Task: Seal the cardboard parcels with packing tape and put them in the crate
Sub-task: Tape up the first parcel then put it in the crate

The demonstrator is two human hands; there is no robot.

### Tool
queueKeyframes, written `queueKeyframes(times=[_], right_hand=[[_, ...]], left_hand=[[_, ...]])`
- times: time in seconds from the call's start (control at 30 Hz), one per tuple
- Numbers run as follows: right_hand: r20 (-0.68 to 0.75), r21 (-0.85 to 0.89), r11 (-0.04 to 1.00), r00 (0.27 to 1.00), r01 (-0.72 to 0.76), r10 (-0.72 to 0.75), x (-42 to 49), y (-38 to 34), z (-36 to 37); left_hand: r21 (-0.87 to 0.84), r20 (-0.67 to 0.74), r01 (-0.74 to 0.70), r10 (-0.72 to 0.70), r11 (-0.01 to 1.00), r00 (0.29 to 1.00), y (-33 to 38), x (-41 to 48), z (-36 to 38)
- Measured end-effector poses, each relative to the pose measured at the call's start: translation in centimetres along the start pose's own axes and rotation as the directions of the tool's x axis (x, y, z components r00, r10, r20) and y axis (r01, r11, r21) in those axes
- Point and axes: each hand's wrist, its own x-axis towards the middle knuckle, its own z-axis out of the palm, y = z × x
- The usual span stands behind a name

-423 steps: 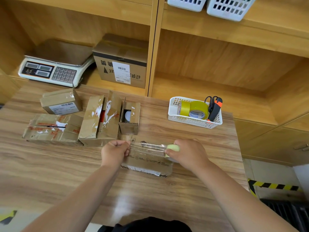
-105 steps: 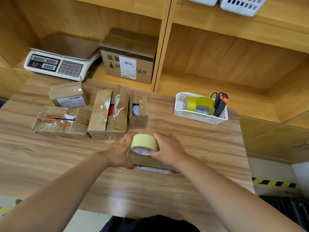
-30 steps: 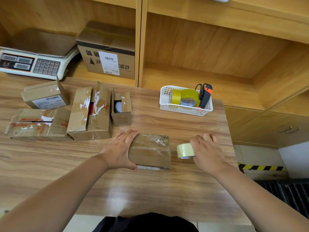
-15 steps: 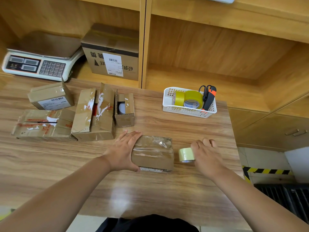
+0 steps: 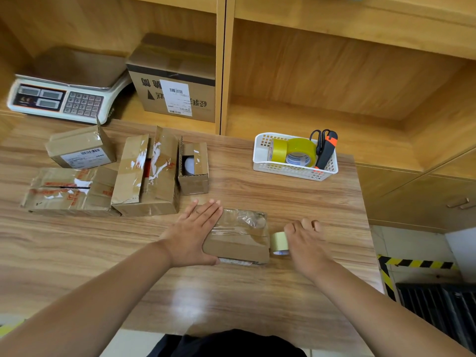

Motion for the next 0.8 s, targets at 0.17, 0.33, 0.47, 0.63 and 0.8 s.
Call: queueKeyframes(times=[0.17,0.33,0.47,0.63,0.8], right_hand=[[0.026,0.030,0.999,1.000,-0.018,0.017,0.4,-1.3,0.0],[0.045,0.004,0.999,0.998,-0.032,0.032,0.6,-1.3,0.5],[0.052,-0.002,0.999,0.998,-0.045,0.045,0.6,-1.4,0.8],[0.086,0.023,0.998,0.995,-0.051,0.049,0.5,-1.1,1.1],[0.106,0.164,0.980,0.989,-0.116,0.100,-0.2,0.3,1.3]], left_hand=[[0.124,-0.019,-0.051,0.054,0.991,0.998,0.4,0.3,0.4],[0.107,-0.034,-0.123,0.127,0.987,0.991,2.8,2.0,0.5],[0.117,-0.005,-0.153,0.154,0.981,0.988,5.6,4.0,0.5],[0.092,0.093,-0.151,0.143,0.984,0.985,8.4,6.4,-0.8],[0.069,0.063,-0.180,0.175,0.981,0.982,9.2,7.5,-2.5]])
